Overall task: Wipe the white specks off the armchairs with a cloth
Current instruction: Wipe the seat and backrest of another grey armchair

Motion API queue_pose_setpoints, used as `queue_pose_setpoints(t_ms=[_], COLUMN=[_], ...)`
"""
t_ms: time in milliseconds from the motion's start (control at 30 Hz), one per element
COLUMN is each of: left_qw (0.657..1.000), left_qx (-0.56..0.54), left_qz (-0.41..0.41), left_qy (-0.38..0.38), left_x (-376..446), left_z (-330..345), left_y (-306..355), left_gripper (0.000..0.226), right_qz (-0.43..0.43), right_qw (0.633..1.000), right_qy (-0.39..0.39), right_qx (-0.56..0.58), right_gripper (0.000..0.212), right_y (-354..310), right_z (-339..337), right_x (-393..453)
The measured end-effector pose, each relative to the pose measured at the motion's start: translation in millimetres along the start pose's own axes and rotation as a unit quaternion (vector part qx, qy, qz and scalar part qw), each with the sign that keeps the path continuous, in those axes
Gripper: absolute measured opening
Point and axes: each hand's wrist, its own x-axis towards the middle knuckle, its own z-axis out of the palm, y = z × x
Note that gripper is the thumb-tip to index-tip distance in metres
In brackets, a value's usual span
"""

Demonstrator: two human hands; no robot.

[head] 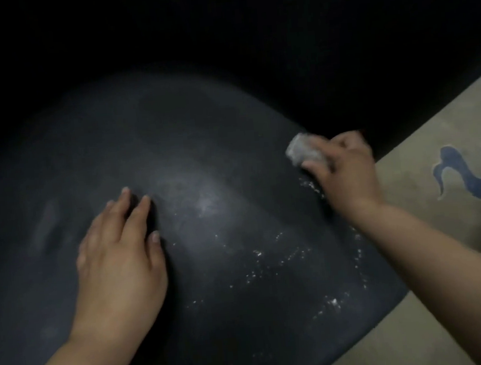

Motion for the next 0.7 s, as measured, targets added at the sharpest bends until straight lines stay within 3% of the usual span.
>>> queue_pose_setpoints(t_ms=[133,233,333,433,600,700], left_qw=[0.999,0.998,0.998,0.997,0.994,0.994], left_qx=[0.027,0.05,0.054,0.058,0.071,0.056], left_qz=[-0.009,0.021,0.03,0.043,0.074,0.091], left_qy=[0.016,0.025,0.03,0.037,0.036,0.032], left_x=[5,7,9,8,12,14], left_z=[8,14,17,23,28,31], left_y=[-9,-19,-27,-34,-50,-60], left_gripper=[0.048,0.048,0.052,0.056,0.06,0.059], right_qz=[0.023,-0.088,0.026,0.132,-0.04,0.002], right_qw=[0.993,0.987,0.995,0.987,0.99,0.994], right_qy=[-0.039,-0.077,0.021,0.022,-0.057,0.002], right_qx=[0.109,0.112,0.098,0.094,0.12,0.109], right_gripper=[0.034,0.04,0.035,0.039,0.052,0.042], right_y=[-12,-16,12,28,-1,24], right_z=[17,6,-10,-10,-4,-17], right_x=[-55,-86,-51,-37,-89,-74])
